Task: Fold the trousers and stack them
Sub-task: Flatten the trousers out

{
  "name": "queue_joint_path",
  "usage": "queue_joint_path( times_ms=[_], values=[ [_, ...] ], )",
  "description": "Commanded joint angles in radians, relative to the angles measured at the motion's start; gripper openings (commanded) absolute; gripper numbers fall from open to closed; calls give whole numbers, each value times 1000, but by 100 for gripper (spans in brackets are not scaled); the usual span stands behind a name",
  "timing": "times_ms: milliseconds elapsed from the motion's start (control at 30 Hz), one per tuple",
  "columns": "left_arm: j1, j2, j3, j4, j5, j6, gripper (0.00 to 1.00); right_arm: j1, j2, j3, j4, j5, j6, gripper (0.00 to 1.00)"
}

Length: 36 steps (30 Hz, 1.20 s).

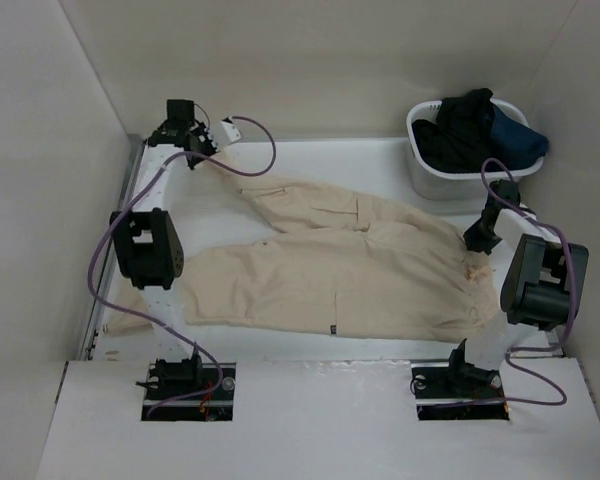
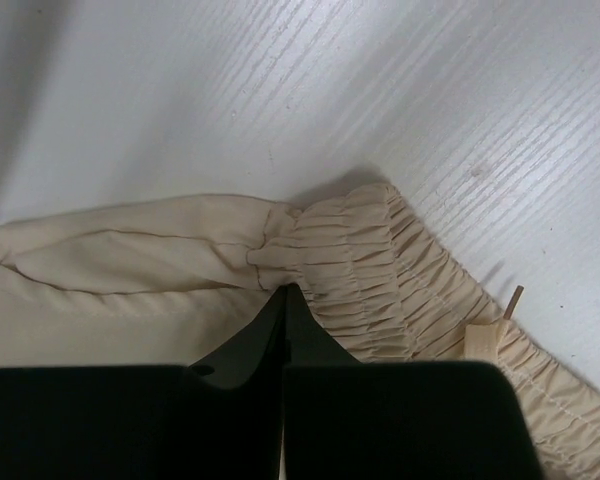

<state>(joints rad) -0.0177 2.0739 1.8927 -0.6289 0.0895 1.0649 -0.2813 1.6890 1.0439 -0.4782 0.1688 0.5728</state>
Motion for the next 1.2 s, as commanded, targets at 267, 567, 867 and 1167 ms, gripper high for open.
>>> queue_joint_path(
  times_ms=[267, 567, 867, 1167],
  values=[
    [58, -197, 261, -646, -95, 167, 11, 58, -232, 36, 84, 37, -97, 0],
    [120, 299, 587, -415, -86, -43, 53, 204, -186, 62, 79, 31, -88, 0],
    [215, -234, -11, -216, 82, 33, 65, 274, -189, 41, 87, 43, -91, 0],
    [195, -256, -408, -431, 17, 143, 60, 232, -140, 74, 90, 31, -73, 0]
  ],
)
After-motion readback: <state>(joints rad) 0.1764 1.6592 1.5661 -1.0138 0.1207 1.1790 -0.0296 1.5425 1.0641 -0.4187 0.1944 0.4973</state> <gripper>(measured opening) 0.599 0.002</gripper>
